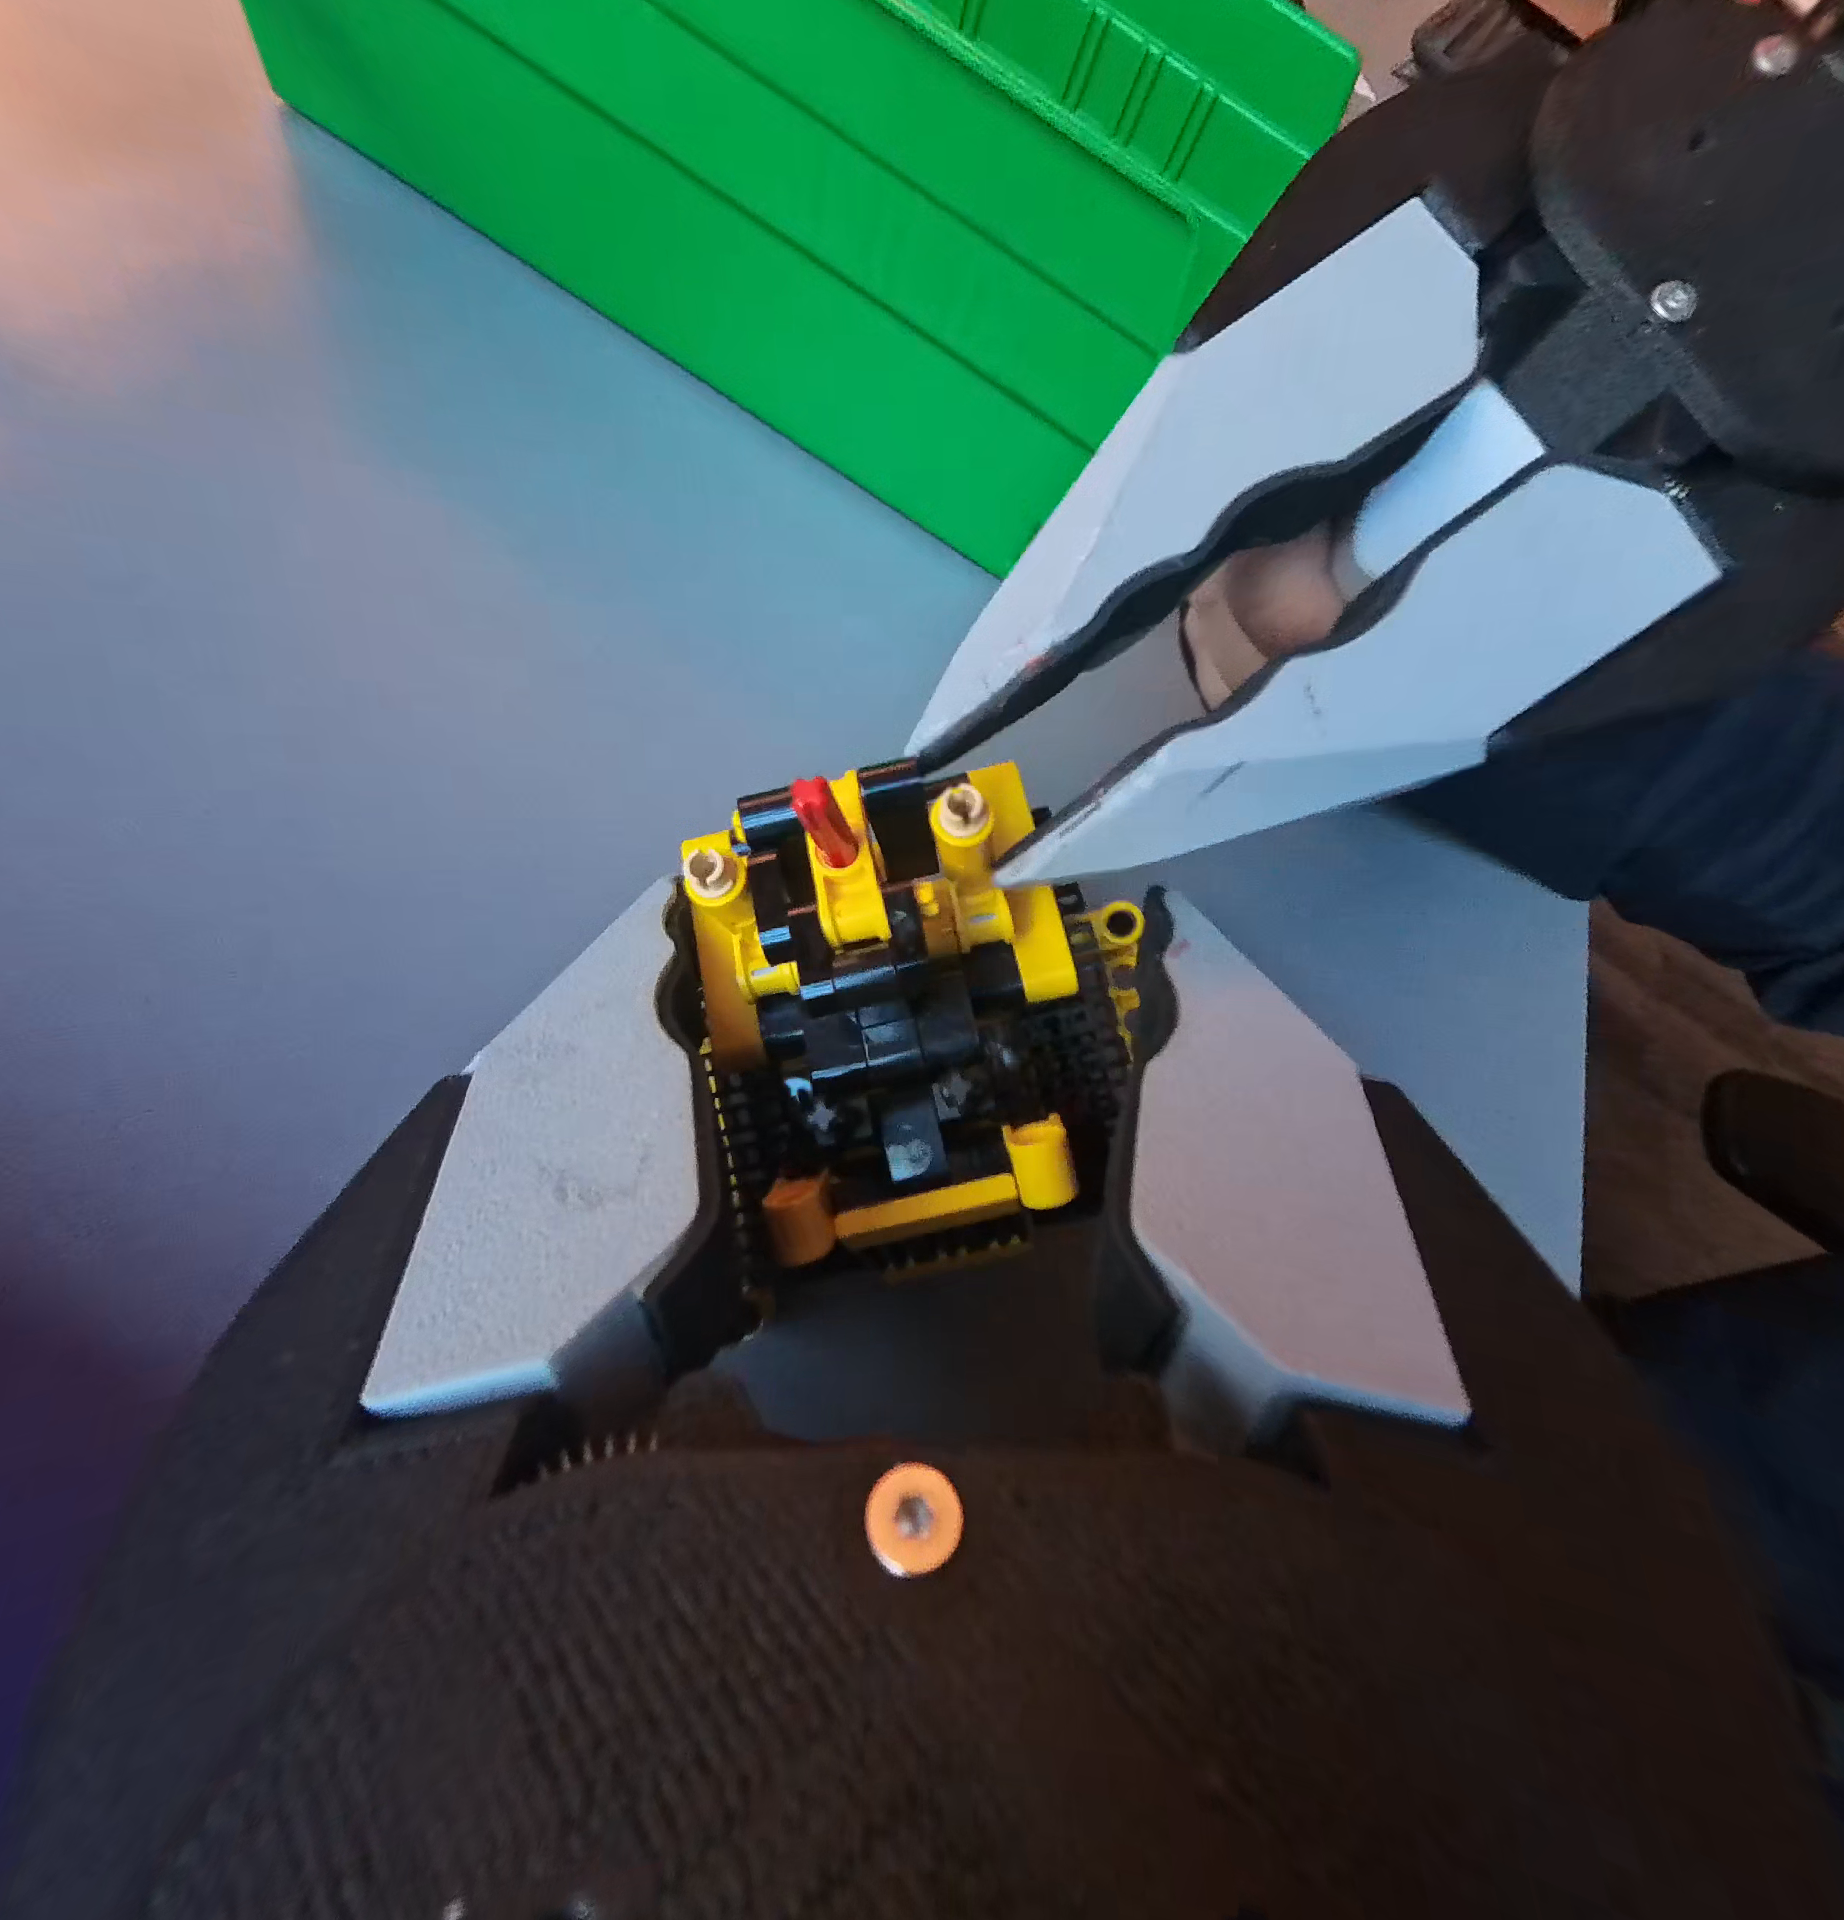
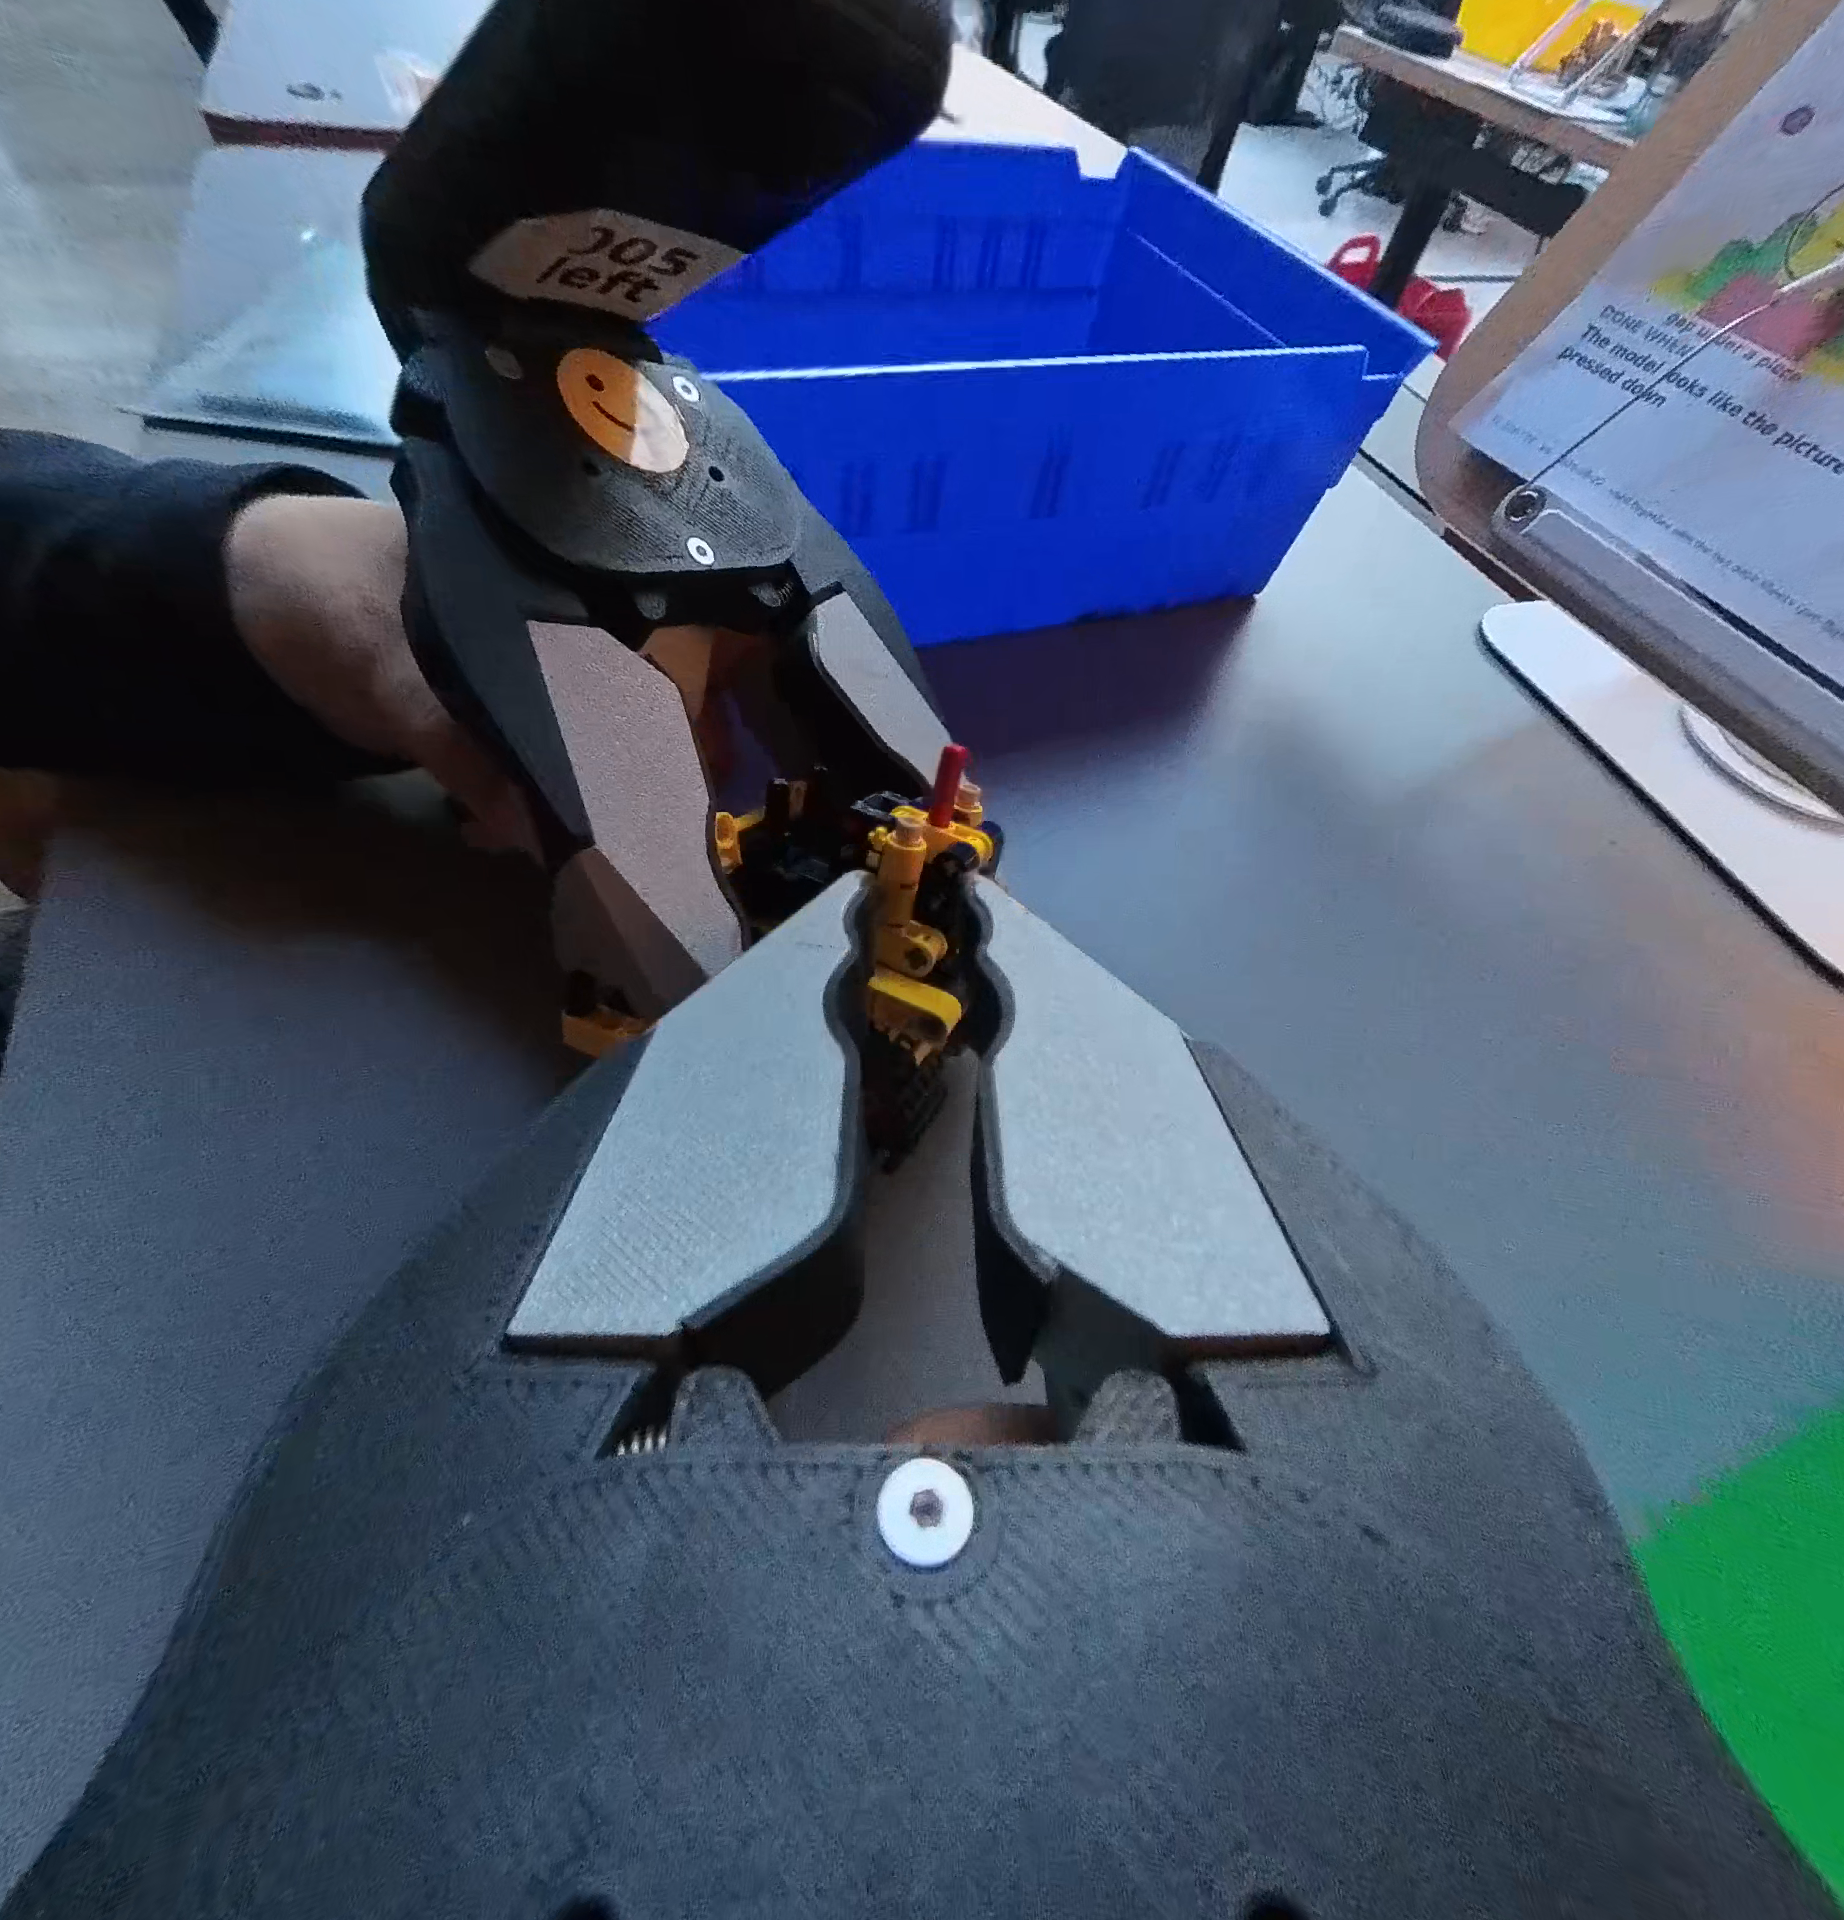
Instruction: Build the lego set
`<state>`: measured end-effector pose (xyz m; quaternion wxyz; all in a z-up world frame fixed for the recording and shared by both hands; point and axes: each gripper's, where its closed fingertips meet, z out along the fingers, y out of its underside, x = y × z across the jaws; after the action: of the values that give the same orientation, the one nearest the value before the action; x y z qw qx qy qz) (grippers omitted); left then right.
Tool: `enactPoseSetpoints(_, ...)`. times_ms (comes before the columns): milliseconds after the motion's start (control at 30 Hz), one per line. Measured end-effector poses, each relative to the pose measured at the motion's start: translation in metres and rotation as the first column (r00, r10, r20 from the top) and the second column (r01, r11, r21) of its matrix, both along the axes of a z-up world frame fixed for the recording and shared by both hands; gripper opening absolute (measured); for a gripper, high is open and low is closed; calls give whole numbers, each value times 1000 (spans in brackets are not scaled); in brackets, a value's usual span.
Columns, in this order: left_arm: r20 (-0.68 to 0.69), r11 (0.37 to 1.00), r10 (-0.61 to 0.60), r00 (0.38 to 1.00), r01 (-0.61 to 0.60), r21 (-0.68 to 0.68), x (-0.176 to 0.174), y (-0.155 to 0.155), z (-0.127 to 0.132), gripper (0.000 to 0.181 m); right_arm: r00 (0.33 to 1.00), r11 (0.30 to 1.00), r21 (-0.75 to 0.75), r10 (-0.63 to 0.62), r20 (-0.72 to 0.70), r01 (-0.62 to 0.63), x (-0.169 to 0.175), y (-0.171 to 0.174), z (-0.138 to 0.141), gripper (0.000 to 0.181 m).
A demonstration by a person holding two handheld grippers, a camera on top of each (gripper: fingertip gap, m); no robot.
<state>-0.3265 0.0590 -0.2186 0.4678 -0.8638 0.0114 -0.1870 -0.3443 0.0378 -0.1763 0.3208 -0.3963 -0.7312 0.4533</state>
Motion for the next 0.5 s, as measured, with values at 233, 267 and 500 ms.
enactPoseSetpoints(233, -99, 998, -61, 993, 62, 10, 8, -2, 0, 82, 991, 988, 71, 135, 10, -136, 16, -4, -1, 0)
enactPoseSetpoints(267, -119, 997, -69, 990, 70, 10, 9, -2, 0, 82, 992, 989, 75, 125, 2, -125, 17, 0, 1, 0)
enactPoseSetpoints(500, -321, 999, -48, 946, 46, -14, 3, -1, -12, 82, 989, 986, 85, 144, 42, -147, 17, -6, -10, 4)
